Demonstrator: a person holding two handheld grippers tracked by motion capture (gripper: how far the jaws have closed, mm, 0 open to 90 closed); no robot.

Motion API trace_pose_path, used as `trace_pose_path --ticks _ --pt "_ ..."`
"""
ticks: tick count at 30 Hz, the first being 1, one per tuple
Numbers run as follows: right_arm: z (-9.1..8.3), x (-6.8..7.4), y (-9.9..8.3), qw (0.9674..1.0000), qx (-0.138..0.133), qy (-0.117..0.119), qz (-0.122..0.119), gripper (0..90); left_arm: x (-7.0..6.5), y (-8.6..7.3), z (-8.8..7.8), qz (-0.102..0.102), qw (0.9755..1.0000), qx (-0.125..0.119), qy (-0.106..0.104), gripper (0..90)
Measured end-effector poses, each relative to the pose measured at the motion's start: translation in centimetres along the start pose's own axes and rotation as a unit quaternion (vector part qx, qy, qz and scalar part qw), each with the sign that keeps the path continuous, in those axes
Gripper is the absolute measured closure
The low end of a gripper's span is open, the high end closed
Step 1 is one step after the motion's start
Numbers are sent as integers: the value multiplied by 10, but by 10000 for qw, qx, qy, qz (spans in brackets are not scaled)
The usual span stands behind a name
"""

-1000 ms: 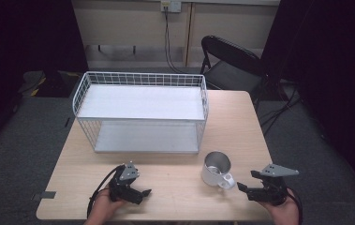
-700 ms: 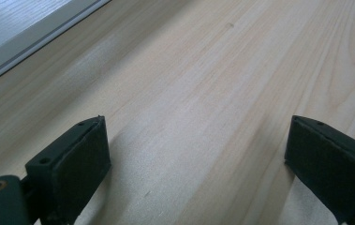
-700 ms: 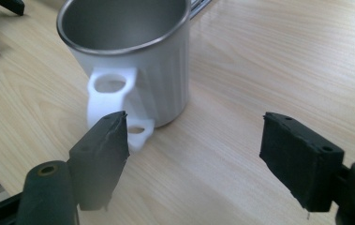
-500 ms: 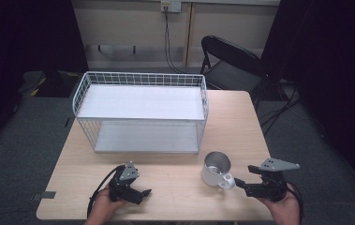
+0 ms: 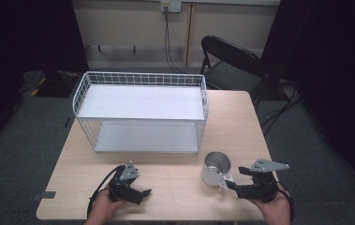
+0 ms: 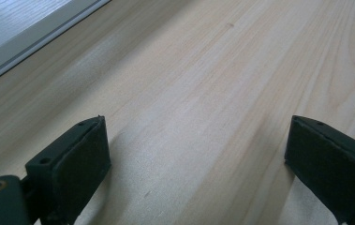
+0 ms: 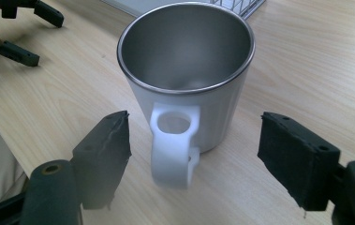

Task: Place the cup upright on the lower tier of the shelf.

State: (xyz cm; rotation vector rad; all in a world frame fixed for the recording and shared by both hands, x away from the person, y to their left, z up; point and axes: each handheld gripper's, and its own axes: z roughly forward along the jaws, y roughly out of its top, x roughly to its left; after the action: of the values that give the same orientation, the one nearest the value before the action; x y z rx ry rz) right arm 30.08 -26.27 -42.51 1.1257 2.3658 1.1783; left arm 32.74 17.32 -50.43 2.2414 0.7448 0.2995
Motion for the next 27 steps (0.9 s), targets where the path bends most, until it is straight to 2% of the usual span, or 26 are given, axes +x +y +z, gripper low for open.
trace_pose_path --ticks 9,12,15,21,27 --pt "9 3 1 10000 51 47 -61 301 0 0 0 -1 10000 0 -1 61" --pt "13 5 -1 9998 103 103 -103 348 0 0 0 -1 10000 0 0 61" --pt "15 6 -2 9998 127 59 -118 361 0 0 0 0 10000 0 -1 61" --pt "15 5 -4 9999 98 52 -84 476 0 0 0 0 10000 0 0 61" --pt "14 5 -4 9999 31 -29 -102 535 0 0 0 1 10000 1 0 61"
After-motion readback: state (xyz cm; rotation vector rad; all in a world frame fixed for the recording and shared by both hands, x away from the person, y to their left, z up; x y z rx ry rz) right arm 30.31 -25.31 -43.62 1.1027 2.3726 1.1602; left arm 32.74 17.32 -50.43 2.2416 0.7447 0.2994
